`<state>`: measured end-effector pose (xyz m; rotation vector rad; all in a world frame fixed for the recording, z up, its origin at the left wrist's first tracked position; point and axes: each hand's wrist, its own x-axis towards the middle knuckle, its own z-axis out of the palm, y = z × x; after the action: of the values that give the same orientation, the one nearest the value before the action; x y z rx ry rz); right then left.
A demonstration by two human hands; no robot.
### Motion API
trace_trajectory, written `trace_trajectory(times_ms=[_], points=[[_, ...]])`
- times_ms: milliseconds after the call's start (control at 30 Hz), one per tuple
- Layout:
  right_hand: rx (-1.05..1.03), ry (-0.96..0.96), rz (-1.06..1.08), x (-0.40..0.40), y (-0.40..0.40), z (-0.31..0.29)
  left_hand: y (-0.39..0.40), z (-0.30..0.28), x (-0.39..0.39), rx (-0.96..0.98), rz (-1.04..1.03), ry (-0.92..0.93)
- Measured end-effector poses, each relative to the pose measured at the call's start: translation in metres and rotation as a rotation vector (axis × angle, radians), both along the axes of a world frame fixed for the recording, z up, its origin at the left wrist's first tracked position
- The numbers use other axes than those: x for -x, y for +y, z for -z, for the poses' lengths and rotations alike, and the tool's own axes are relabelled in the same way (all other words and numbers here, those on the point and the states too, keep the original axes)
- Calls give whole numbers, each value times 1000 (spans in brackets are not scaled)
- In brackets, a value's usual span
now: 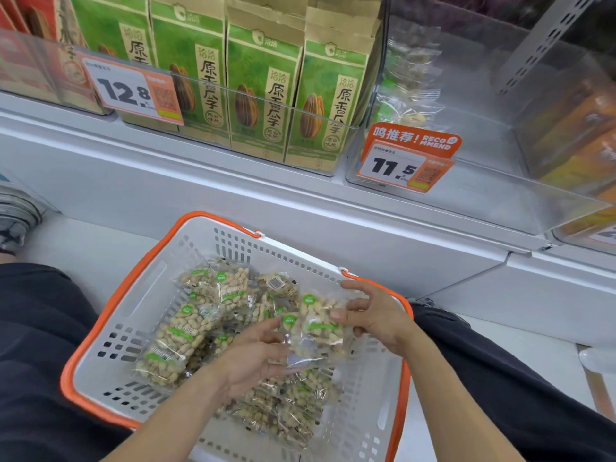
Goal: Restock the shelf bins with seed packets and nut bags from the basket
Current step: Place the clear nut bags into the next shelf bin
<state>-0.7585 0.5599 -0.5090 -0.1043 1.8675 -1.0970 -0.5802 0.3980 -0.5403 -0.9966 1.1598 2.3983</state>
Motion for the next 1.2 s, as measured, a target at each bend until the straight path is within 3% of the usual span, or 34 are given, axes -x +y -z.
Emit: trace_trajectory(times_ms=[400,667,800,933,1200], points=[[82,145,-316,15,5,-37,7,-32,12,10,16,170],[62,430,-433,1,-12,-64,16,-58,17,588,80,169],[81,449,-383,6,-5,-91,16,-74,19,651,-24,316],[86,380,-527,1,0,-118,10,-87,20,743,-3,402],[42,656,-431,-4,2,-149,0,-121,33,865,54,478]])
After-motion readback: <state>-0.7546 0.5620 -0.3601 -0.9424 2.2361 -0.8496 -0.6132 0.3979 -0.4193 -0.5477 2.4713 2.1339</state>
